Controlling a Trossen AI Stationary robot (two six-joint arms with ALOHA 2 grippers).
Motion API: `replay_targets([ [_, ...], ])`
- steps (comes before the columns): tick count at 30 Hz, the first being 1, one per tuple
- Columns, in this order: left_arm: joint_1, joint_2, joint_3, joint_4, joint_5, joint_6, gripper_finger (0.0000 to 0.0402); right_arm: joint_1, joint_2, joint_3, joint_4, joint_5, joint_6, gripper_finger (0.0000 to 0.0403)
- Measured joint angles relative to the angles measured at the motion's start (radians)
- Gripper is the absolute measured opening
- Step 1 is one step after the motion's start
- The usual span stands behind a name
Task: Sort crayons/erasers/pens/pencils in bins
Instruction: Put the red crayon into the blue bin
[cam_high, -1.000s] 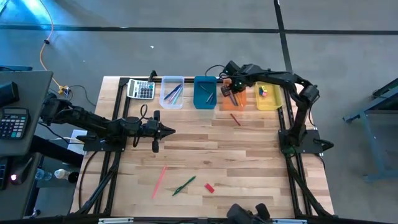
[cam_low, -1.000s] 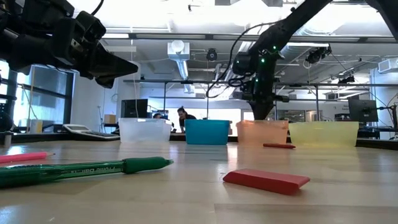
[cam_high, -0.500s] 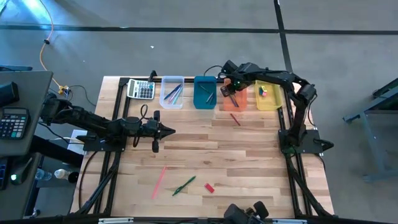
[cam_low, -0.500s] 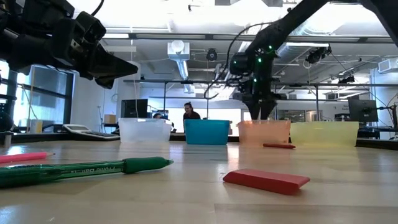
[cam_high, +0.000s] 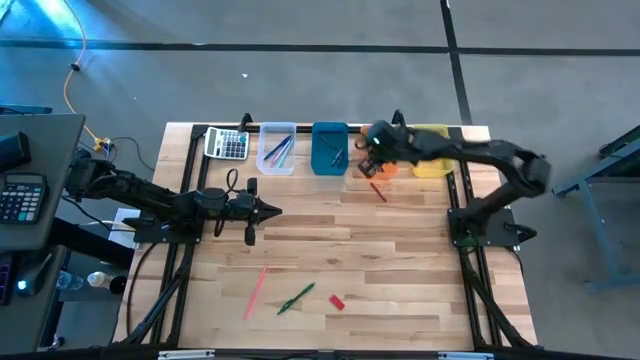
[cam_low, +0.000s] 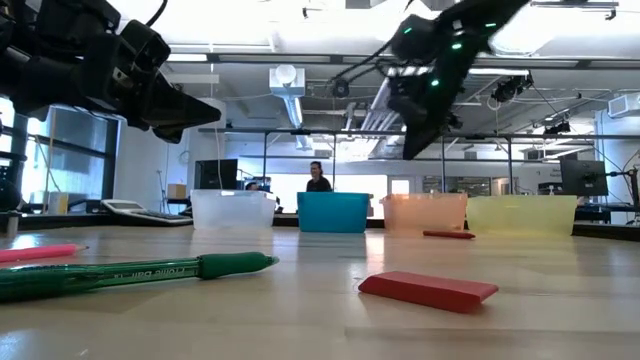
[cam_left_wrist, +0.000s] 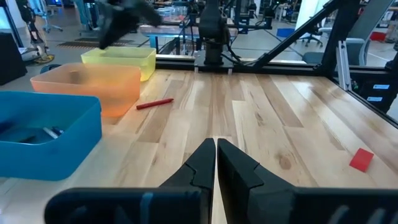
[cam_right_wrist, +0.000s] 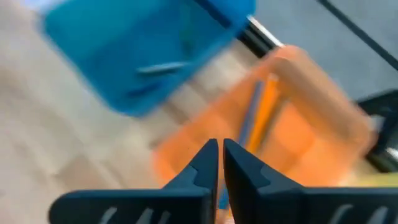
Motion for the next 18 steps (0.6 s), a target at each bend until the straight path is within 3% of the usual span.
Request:
replay_targets([
  [8, 0.0, 0.0, 0.008, -0.064, -0.004, -0.002, 0.0007, 0.217, -0.223, -0.37, 0.423, 0.004, 0.115, 0.0003],
  [13, 0.0, 0.0, 0.018, -0.121, -0.02, -0.009, 0.0007, 0.341, -0.256, -0.454, 0.395, 0.142, 0.21, 0.0007],
  [18, 0.0, 0.0, 0.018, -0.121, -0.024, -0.04, 0.0007, 0.391, -0.256, -0.46, 0.299, 0.194, 0.346, 0.0017],
])
